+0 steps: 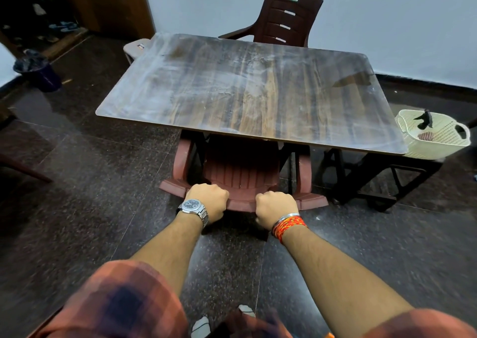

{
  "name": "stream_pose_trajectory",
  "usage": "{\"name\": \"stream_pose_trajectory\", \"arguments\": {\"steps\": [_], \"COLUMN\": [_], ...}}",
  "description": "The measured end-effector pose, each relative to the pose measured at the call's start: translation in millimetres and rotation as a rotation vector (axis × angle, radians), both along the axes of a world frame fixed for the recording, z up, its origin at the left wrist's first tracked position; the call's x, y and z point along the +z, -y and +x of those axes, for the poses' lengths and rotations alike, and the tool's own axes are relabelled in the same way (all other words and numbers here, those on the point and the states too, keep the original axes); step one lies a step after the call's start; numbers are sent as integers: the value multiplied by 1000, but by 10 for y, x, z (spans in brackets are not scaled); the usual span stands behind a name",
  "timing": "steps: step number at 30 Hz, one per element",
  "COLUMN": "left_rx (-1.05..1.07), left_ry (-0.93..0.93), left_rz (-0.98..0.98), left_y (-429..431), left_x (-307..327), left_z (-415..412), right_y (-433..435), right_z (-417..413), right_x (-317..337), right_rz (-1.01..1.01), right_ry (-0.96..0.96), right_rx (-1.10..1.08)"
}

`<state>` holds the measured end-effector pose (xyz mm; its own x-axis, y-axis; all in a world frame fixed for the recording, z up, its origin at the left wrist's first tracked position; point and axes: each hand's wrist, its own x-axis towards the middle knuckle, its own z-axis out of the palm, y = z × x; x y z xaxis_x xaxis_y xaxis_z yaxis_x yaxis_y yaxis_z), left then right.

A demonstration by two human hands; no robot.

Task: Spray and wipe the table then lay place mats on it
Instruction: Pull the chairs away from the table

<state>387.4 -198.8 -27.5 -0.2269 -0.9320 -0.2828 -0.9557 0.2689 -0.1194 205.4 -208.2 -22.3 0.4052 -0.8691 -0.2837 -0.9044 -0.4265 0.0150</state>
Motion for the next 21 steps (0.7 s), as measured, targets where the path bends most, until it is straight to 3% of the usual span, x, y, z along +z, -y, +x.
{"name": "stream_pose_trajectory", "arguments": {"steps": [7, 11, 14, 21], "left_rx": [4, -65, -45, 299], "left_ry": [-67, -191, -293, -338], "left_rz": [-10, -50, -134, -342], "left_y": [-32, -22, -45, 22], "left_x": [-35, -66, -41, -23], "left_z": [43, 195, 532, 1721], "right_y": [-18, -18, 99, 637], "right_z": [-16, 9, 185, 1343], "right_x": [-41, -89, -50, -33], "right_rz": [-17, -102, -73, -69], "right_ry": [62, 269, 451, 448], "right_rx": [61, 210, 204, 283]}}
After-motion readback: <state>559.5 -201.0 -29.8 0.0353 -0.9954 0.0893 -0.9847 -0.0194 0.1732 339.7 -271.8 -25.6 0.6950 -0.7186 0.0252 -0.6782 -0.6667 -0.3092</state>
